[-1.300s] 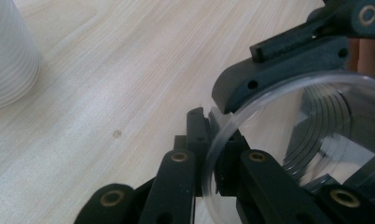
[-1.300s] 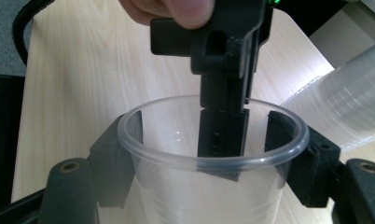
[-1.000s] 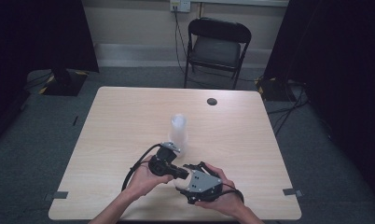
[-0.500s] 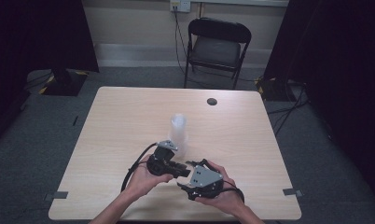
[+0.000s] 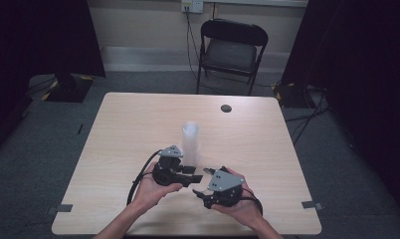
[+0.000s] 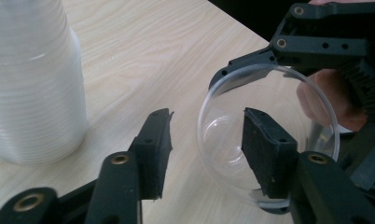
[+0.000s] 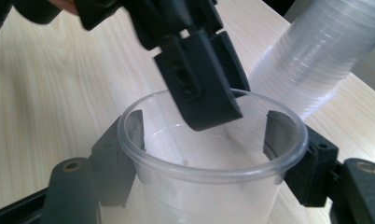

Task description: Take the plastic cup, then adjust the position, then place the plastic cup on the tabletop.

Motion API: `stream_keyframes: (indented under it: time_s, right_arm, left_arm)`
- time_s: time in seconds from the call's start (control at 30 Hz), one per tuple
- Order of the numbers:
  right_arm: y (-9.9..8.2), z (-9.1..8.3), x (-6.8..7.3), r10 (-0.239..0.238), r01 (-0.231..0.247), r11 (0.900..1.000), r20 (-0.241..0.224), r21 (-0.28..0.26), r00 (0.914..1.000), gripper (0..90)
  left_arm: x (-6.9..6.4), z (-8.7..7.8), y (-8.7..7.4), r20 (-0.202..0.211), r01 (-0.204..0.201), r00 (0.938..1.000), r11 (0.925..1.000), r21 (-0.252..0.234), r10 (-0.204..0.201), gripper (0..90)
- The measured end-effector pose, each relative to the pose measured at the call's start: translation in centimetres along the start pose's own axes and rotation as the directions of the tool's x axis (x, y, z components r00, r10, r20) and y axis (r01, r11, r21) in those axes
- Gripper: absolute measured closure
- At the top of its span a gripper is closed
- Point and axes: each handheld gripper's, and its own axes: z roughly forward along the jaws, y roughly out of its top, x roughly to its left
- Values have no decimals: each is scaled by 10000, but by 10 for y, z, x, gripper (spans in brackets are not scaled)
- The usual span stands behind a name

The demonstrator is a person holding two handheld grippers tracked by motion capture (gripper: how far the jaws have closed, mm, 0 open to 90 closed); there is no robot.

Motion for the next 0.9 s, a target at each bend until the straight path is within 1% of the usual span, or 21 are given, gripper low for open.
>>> stream_keyframes:
  time_s: [0.1, 0.13, 0.17, 0.2, 0.23, 0.3, 0.4, 0.47, 0.57, 0.63, 0.7, 0.8, 0.9]
  right_arm:
    - [-1, -1, -3, 166, -166, 9999, 52, -15, 9998, 289]
    - [-2, -2, -4, 243, -243, 9997, 29, -18, 9997, 289]
    - [-2, -2, -5, 285, -285, 9996, 30, -17, 9996, 289]
    - [-3, -2, -6, 366, -366, 9993, 25, -22, 9993, 289]
    - [-4, -2, -7, 447, -447, 9990, 16, -35, 9990, 289]
    - [-5, -2, -9, 584, -584, 9983, 0, -51, 9983, 290]
    - [-6, -2, -12, 744, -743, 9972, 51, -14, 9972, 290]
    - [-7, -1, -14, 707, -707, 9975, 35, 21, 9975, 289]
    - [-9, 0, -16, 886, -886, 9960, 76, 81, 9960, 289]
    - [-10, 0, -19, 968, -970, 9952, 181, 99, 9951, 289]
    - [-12, -1, -23, 1175, -1176, 9931, 185, 31, 9929, 290]
    - [-14, -2, -28, 1394, -1397, 9902, 379, 43, 9895, 290]
    - [-16, -3, -31, 1545, -1552, 9878, 485, 96, 9868, 289]
  left_arm:
    - [-1, -1, 0, -59, -86, 9999, 9999, -78, 85, 491]
    - [-2, -2, 0, -289, -193, 9994, 9995, -237, 186, 468]
    - [-2, -2, 0, -289, -193, 9994, 9995, -237, 186, 455]
    - [-3, -4, 0, -429, -252, 9988, 9990, -378, 236, 452]
    - [-3, -5, 1, -457, -290, 9986, 9987, -417, 270, 440]
    - [-3, -6, 0, -543, -161, 9984, 9980, -603, 129, 397]
    - [-1, -8, 0, -716, -88, 9974, 9972, -748, 34, 367]
    - [0, -10, 0, -761, -3, 9971, 9965, -839, -61, 356]
    - [1, -12, 0, -785, -28, 9969, 9950, -1003, -51, 338]
    - [1, -13, 0, -877, -182, 9961, 9947, -1010, 93, 331]
    - [0, -13, 0, -905, -199, 9958, 9930, -1167, 93, 327]
    - [1, -15, 1, -984, -215, 9951, 9921, -1237, 93, 311]
    - [2, -15, 0, -1158, -377, 9930, 9917, -1229, 234, 296]
